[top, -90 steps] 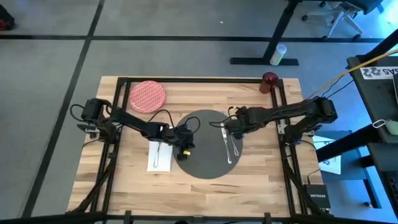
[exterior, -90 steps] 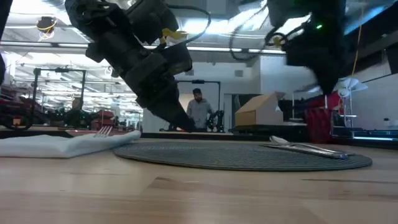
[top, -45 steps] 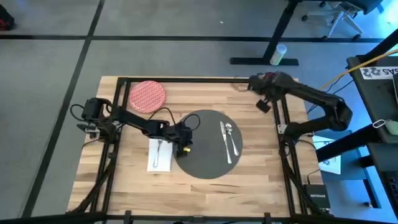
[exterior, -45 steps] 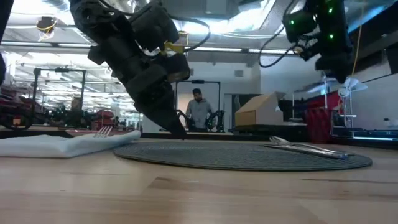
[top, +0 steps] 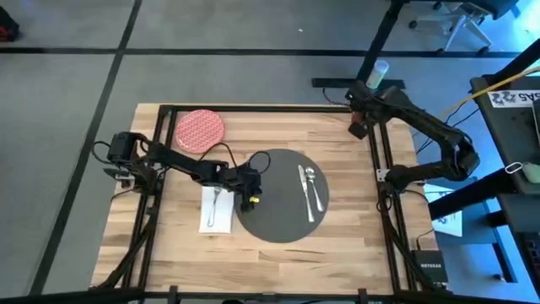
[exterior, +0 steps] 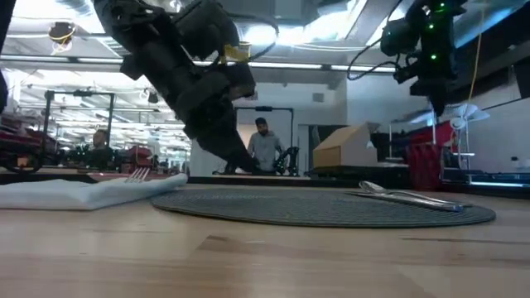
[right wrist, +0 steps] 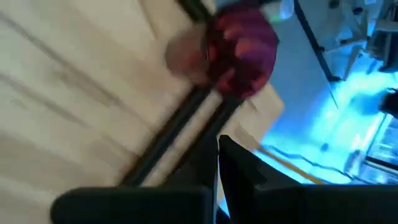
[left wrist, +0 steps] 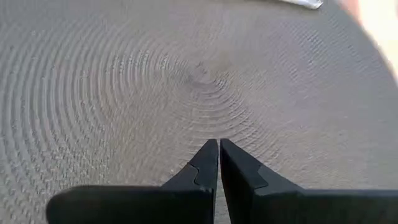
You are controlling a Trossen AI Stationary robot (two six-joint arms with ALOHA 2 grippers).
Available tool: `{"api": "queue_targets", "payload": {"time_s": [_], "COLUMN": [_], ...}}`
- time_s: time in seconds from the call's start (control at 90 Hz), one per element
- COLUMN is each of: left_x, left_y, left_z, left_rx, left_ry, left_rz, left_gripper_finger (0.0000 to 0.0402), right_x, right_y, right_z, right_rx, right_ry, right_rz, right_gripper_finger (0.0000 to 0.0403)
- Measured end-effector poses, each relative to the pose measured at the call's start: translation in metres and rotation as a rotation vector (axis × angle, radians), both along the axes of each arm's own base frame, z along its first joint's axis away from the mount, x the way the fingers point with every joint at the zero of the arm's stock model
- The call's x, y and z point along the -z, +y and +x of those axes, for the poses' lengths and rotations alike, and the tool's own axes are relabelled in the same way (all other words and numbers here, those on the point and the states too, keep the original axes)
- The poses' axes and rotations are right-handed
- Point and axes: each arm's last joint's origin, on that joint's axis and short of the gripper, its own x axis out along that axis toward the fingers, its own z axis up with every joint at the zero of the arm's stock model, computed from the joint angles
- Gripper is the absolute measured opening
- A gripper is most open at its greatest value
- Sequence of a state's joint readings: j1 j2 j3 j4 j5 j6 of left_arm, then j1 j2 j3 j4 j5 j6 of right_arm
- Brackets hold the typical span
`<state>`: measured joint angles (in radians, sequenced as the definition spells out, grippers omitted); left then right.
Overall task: Set table place
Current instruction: Move the red glass to the top right of the gray placemat
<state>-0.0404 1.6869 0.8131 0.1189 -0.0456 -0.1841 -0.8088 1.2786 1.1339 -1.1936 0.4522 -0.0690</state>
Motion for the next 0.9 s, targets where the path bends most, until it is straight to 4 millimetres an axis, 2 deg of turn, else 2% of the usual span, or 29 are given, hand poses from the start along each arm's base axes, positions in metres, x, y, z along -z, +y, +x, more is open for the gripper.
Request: {"api": "queue_targets", "payload": {"time_s": [0.211, 0.322, 0.4, 0.478, 0.611, 0.711, 0.9], "left_x": [-0.007, -0.006, -0.006, -0.007, -0.011, -0.012, -0.01], "left_y": [0.002, 0.005, 0.004, -0.001, -0.011, -0.018, -0.027], "left_z": [-0.001, -0.001, -0.001, -0.002, -0.004, -0.005, -0.008], "left_rx": [-0.028, -0.06, -0.067, -0.052, -0.017, 0.012, 0.044], "left_ry": [-0.024, -0.016, -0.015, -0.015, -0.025, -0.025, 0.004], "left_rz": [-0.013, -0.034, -0.042, -0.045, -0.045, -0.037, -0.03], "left_gripper_finger": [0.0, 0.0, 0.0, 0.0, 0.0, 0.0, 0.0], "right_x": [0.001, 0.012, 0.024, 0.035, 0.041, 0.039, 0.04], "right_y": [0.001, 0.002, 0.005, 0.009, 0.018, 0.019, 0.007], "right_z": [0.018, 0.032, 0.045, 0.053, 0.054, 0.051, 0.046], "right_rx": [0.095, 0.133, 0.094, -0.011, -0.09, -0.091, -0.046], "right_ry": [-0.133, -0.23, -0.26, -0.215, -0.077, -0.054, -0.086], "right_rz": [-0.126, -0.186, -0.215, -0.21, -0.202, -0.166, -0.129], "right_gripper_finger": [0.0, 0.0, 0.0, 0.0, 0.0, 0.001, 0.0076]}}
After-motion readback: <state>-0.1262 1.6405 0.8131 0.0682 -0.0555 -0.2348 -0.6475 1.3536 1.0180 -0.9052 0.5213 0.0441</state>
